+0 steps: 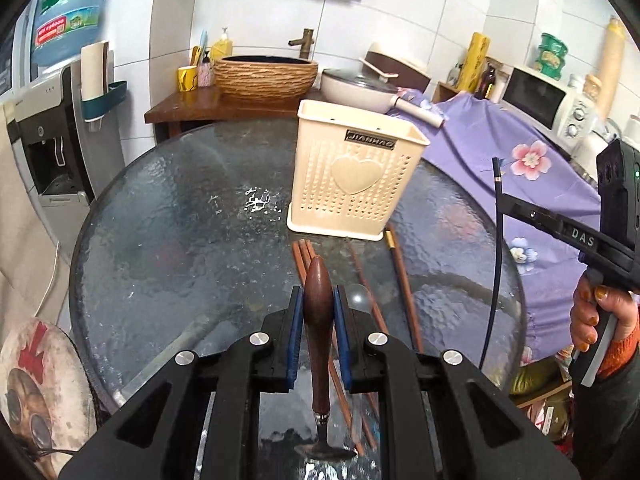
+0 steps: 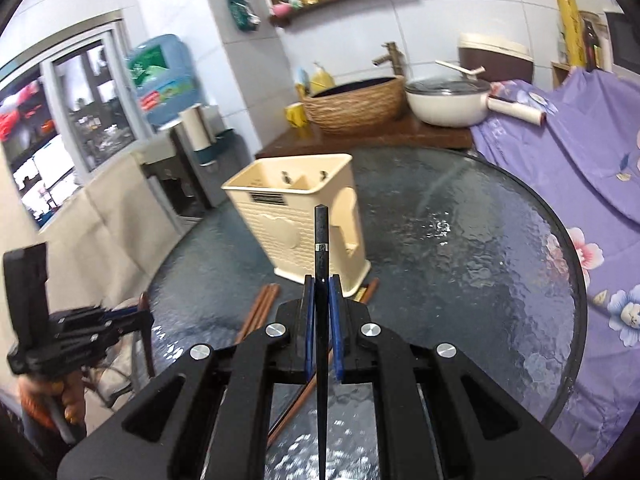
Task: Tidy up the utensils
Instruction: 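Lift the wooden spoon with the left gripper while the right gripper lifts the black chopstick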
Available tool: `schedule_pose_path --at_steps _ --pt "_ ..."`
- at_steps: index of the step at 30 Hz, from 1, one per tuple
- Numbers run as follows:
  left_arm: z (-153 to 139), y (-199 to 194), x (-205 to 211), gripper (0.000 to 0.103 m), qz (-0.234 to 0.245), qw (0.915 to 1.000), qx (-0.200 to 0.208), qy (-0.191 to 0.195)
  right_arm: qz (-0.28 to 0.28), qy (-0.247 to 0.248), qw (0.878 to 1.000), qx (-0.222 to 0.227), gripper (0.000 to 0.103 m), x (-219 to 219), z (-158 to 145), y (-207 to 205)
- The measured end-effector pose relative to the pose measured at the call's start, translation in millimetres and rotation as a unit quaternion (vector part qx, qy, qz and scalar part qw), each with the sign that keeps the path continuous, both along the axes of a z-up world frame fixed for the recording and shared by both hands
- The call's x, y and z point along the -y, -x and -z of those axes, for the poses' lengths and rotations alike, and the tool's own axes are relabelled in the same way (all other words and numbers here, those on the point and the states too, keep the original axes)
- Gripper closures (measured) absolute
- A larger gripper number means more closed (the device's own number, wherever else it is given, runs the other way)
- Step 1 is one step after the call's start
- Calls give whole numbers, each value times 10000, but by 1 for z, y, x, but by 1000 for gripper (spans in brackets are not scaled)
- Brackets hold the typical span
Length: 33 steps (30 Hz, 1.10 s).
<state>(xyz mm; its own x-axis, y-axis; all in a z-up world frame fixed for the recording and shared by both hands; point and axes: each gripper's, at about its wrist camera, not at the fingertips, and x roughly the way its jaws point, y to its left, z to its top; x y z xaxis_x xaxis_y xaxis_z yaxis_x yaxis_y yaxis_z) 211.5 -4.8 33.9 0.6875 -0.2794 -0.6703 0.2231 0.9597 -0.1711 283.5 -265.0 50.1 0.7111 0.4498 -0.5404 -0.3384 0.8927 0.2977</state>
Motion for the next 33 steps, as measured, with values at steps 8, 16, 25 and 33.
schedule_pose_path --at_steps 8,16,25,33 --pt "-14 12 -6 88 91 9998 171 -13 -288 24 9995 92 95 -1 -13 22" --pt "-27 14 -7 88 57 9994 349 -21 -388 34 9986 365 95 -1 -33 36" --pt "-39 -3 -5 88 33 9990 446 -62 -499 105 9976 473 95 -9 -48 37" --pt "-58 -15 -3 88 100 9982 583 -48 -699 138 9956 605 95 -17 -78 28"
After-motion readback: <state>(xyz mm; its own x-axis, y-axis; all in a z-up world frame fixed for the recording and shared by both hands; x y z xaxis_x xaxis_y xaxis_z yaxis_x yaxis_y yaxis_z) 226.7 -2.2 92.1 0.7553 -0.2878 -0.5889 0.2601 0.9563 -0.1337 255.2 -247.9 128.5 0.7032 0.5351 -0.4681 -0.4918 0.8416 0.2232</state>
